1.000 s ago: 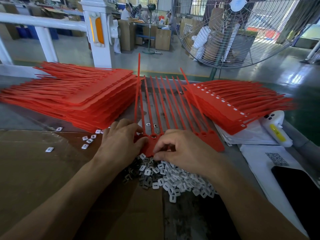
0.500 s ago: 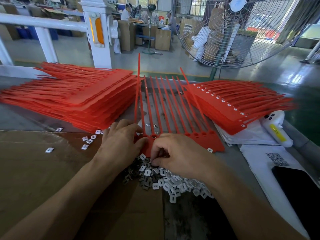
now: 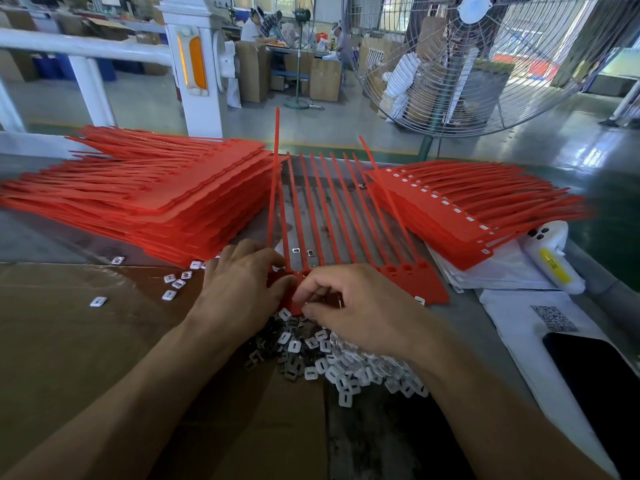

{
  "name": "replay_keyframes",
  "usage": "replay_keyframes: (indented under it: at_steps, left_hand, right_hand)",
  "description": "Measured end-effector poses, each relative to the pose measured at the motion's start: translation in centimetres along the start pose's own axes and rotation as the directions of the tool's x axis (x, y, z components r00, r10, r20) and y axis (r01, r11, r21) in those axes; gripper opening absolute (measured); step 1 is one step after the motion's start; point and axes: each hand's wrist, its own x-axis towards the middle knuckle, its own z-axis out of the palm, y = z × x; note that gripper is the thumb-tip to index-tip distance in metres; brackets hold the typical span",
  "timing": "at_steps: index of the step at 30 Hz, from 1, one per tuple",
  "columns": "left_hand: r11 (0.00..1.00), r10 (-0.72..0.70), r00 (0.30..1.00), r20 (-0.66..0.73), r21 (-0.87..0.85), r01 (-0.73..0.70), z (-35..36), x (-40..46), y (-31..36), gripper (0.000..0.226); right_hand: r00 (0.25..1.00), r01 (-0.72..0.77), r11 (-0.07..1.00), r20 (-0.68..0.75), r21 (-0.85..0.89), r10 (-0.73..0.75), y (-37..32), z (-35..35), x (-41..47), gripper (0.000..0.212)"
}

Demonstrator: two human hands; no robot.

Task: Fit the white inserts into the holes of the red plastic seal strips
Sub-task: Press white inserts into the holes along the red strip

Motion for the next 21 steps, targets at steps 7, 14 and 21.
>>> replay_keyframes:
  at_steps: [7, 14, 21]
  left_hand:
    - [1.000, -0.004, 1.000, -0.002, -0.005, 0.004, -0.1, -0.1, 0.1, 0.039]
    - [1.000, -0.004, 1.000, 0.005, -0.011, 0.004, -0.2, -0.1, 0.1, 0.039]
    - [1.000, 0.001, 1.000, 0.004, -0.009, -0.001, -0.2, -0.1, 0.1, 0.040]
  right_hand:
    - [0.988, -0.052, 0.993, -0.142, 0.105, 0.066, 0.8, -0.2, 0.1, 0.016]
    - [0.983, -0.064, 0.985, -0.160, 0.160, 0.090, 1.1, -0.5, 0.1, 0.013]
    - [0.990, -0.050, 0.986, -0.121, 0.160, 0.070, 1.0, -0.3, 0.2, 0.010]
